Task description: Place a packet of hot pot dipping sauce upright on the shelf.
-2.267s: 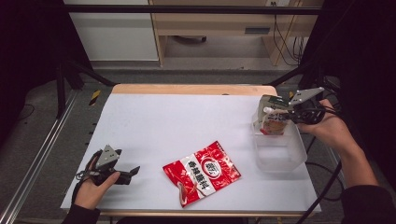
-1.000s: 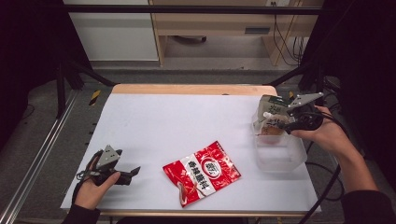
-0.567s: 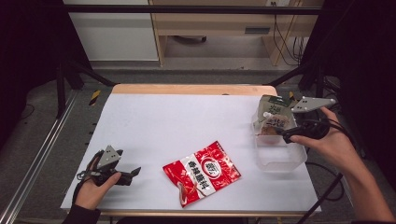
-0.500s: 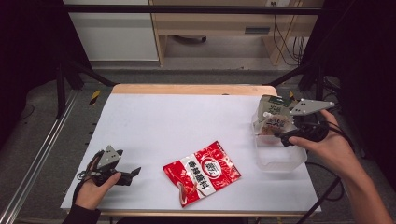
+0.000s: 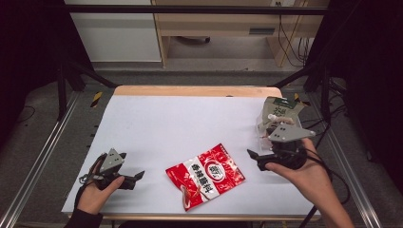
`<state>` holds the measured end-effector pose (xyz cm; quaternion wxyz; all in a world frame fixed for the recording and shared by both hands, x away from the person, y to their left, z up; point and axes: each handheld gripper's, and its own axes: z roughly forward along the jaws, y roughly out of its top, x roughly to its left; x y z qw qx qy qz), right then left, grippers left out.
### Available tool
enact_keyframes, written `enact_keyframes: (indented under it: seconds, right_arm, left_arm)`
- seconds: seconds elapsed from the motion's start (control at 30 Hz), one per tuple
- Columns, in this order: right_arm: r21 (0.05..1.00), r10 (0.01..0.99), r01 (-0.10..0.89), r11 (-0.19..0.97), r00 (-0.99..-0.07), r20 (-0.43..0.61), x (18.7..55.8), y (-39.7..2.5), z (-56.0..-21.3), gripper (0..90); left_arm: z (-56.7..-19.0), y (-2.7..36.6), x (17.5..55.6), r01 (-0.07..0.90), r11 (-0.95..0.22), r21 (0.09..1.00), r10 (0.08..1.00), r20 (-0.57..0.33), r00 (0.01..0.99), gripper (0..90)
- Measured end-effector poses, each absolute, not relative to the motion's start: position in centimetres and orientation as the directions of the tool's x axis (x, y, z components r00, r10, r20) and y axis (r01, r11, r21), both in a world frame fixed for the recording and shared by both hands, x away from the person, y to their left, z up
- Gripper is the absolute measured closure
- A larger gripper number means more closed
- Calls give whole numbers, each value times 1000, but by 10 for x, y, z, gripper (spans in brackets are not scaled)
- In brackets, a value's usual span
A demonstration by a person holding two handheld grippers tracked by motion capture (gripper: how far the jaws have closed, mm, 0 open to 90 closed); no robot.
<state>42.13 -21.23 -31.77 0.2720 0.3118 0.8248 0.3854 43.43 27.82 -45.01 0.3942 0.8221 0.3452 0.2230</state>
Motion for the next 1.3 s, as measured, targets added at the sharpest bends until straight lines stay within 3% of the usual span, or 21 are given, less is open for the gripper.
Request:
enact_keyframes:
  seconds: [0.53, 1.3]
  right_arm:
    - [807, 730, 375, 456, -676, -98, 410, -168, -383, 144]
    - [791, 799, 470, 391, -599, -40, 394, -165, -446, 182]
  left_arm:
    - [-449, 264, 431, 371, -475, 798, 719, 109, 686, 42]
    - [-447, 231, 423, 336, -484, 808, 689, 116, 715, 57]
